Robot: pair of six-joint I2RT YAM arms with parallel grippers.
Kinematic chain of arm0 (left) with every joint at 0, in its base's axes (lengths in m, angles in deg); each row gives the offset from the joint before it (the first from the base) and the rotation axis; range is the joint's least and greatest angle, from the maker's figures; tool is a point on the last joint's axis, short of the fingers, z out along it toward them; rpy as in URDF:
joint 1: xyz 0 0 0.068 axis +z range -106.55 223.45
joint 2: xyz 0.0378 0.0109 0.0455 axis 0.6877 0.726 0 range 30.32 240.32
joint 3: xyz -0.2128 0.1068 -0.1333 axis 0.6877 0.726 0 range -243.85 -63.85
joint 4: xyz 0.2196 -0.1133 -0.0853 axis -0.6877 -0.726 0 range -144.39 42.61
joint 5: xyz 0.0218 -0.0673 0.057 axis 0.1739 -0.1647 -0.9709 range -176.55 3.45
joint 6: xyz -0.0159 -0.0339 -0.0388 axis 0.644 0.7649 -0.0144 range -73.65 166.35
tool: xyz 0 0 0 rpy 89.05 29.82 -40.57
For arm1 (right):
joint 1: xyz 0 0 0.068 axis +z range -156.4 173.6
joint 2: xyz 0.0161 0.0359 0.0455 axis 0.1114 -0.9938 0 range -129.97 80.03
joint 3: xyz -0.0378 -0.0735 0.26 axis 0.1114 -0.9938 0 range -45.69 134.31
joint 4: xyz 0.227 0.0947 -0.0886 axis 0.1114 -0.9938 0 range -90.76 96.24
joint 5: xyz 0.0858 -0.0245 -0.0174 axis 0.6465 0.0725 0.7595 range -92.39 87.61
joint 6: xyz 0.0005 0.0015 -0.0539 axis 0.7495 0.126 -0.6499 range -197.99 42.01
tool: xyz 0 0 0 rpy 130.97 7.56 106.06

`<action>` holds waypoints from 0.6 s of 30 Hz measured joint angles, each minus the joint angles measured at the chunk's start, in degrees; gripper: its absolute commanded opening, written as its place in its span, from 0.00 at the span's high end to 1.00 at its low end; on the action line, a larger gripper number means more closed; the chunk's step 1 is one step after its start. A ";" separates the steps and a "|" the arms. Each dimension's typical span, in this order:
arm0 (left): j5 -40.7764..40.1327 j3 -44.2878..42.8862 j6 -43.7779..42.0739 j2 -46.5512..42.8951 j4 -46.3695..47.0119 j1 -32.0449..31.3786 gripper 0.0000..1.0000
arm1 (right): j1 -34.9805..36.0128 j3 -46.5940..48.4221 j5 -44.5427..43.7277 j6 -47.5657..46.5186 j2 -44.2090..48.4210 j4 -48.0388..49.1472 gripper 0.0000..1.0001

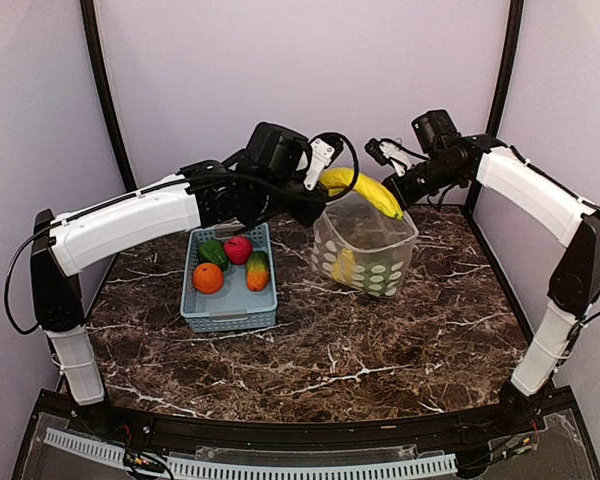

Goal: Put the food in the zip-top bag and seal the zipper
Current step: Place the fake fruit in the zipper food storage bag.

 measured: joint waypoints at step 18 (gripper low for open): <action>-25.38 -12.83 -9.70 13.07 -8.44 -4.42 0.88 | 0.00 0.02 -1.77 2.25 0.02 0.02 1.00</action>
